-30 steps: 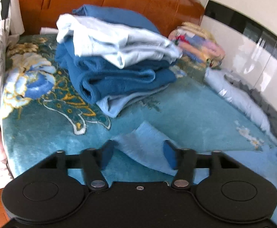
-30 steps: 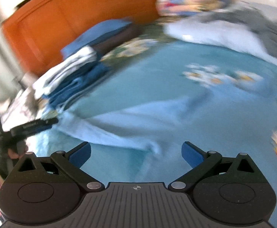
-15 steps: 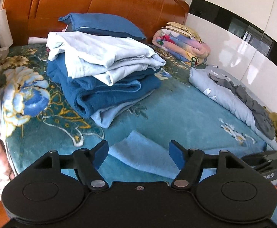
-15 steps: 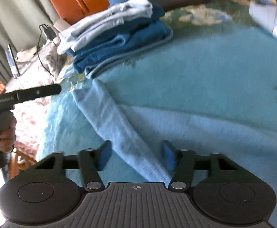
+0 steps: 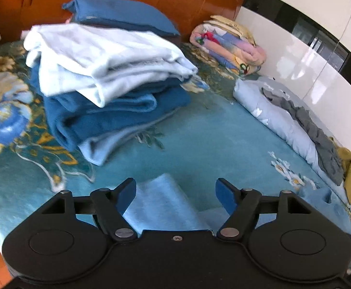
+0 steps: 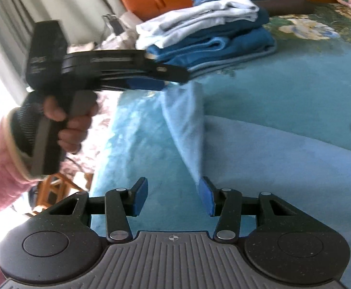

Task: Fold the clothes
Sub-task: 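Pull the held sleeve cuff outward with the left gripper to straighten it, then lift the sleeve with the left gripper and lay it across the body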

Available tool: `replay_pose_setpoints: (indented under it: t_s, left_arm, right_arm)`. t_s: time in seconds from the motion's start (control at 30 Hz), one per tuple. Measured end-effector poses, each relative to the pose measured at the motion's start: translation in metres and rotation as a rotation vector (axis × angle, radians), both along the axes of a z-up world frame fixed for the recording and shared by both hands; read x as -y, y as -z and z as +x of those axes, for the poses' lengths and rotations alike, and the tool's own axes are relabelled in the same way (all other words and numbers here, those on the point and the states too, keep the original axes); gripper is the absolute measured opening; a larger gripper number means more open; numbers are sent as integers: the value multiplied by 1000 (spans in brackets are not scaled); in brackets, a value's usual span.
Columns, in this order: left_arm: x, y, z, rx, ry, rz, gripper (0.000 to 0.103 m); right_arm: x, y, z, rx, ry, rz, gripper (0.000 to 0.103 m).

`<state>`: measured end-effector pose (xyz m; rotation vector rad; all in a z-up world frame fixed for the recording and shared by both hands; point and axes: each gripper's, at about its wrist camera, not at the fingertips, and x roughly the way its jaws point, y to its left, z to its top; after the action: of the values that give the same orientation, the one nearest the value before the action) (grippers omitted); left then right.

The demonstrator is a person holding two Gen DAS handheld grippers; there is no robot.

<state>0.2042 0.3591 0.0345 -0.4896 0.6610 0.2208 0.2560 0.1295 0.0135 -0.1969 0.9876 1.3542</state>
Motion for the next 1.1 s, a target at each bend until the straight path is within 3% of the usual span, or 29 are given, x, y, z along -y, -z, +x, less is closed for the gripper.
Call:
replay_pose_setpoints:
  t_s: [0.2,0.4,0.53,0.6,0.97,1.1]
  left_arm:
    - [19,12,21,-111,-54,23,69]
    - [24,21,42,-214,-141,48,38]
    - [25,23,45,-219,-180,32,5]
    - [25,22,41,-201,-188,27,0]
    - [24,-6,-55,70,-305,-80,0]
    - [28,17,-99,64,-374,-118,0]
  right_arm:
    - [-7,3,-13,22,-48,-21,45]
    - [1,-5,-7,24,3,10,51]
    - [11,-10,-1,24,51,23,56]
    - [16,-11,2,23,76,27,58]
    - [51,-17,10,-3,202,60,64]
    - [61,-17,8,-14,233,65,65]
